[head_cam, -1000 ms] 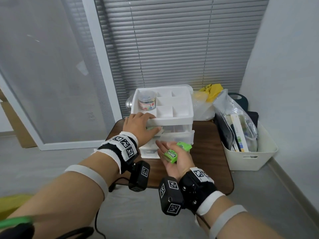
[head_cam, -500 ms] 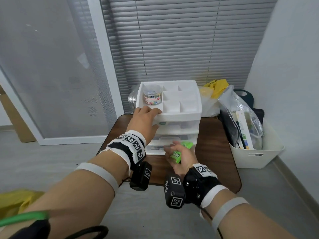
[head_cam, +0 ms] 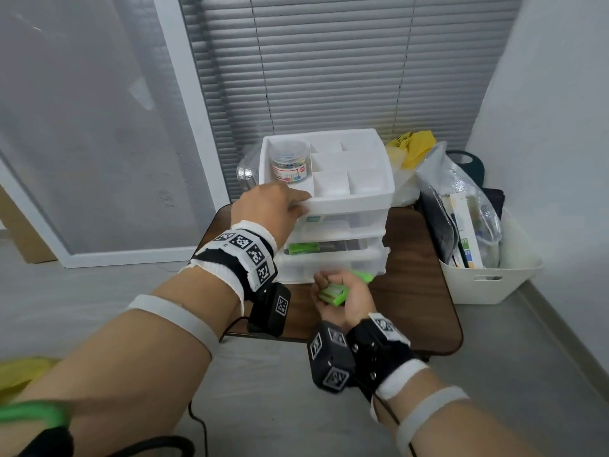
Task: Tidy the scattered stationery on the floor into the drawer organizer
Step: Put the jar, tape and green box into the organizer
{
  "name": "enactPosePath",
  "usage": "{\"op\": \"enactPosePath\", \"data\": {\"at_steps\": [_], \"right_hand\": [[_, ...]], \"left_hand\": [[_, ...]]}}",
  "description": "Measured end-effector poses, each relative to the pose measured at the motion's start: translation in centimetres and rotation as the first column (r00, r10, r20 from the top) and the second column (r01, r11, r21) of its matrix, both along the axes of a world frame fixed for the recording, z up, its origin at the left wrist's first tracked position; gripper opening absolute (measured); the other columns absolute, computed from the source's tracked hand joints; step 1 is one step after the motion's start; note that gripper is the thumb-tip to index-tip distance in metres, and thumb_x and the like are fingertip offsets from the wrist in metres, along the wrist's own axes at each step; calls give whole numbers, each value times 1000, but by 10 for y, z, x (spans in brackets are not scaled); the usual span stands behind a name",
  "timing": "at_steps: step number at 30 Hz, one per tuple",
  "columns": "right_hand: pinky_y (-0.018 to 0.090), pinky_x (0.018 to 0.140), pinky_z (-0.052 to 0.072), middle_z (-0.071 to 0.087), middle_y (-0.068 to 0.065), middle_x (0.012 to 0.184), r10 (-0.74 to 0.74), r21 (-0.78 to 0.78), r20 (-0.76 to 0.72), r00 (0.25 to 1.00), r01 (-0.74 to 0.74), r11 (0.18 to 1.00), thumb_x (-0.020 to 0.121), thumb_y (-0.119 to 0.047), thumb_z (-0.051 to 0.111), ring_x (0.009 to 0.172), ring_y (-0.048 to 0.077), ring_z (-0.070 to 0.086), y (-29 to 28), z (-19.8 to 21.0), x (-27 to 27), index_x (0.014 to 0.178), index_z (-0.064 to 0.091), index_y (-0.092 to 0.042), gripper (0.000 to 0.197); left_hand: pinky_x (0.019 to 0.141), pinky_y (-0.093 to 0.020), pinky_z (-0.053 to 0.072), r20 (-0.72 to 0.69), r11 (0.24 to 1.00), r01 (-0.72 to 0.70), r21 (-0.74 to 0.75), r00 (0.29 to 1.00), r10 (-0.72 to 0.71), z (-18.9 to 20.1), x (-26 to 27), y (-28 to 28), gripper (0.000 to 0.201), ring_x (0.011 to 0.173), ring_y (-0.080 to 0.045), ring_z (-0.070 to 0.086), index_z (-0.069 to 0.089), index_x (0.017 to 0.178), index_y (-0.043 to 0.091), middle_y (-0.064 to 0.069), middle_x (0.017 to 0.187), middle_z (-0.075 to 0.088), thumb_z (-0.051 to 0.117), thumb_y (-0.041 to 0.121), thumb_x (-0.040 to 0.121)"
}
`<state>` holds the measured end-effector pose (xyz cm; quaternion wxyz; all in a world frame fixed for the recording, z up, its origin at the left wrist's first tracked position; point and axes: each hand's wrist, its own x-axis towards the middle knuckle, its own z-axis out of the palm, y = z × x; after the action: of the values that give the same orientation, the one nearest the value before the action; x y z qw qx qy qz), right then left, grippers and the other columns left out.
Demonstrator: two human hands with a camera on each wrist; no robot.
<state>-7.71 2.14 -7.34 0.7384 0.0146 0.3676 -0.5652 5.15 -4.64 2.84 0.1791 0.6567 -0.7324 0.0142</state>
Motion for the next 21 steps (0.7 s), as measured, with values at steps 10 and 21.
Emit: {"op": "enactPosePath", "data": {"at_steps": [10,21], "right_hand": [[29,61,42,60,-1,89,98,50,-978,183,-250,967,83,-35,65,67,14,57,48,5,-31,105,41,-21,35],[44,101,45,32,18,139,89,386,-819,-567,-430,816,70,-49,78,126,37,41,-42,49,-50,143,18,-8,103]], "left_hand": [[86,-37,50,2,997,-23,77,1000,23,7,-2,4,28,111,-30,62,62,121,50,5,124,67,54,46,94],[86,-36,49,-17,997,-38,67,999,39,4,-4,6,29,114,-29,60,62,122,48,5,126,66,54,44,95]]}}
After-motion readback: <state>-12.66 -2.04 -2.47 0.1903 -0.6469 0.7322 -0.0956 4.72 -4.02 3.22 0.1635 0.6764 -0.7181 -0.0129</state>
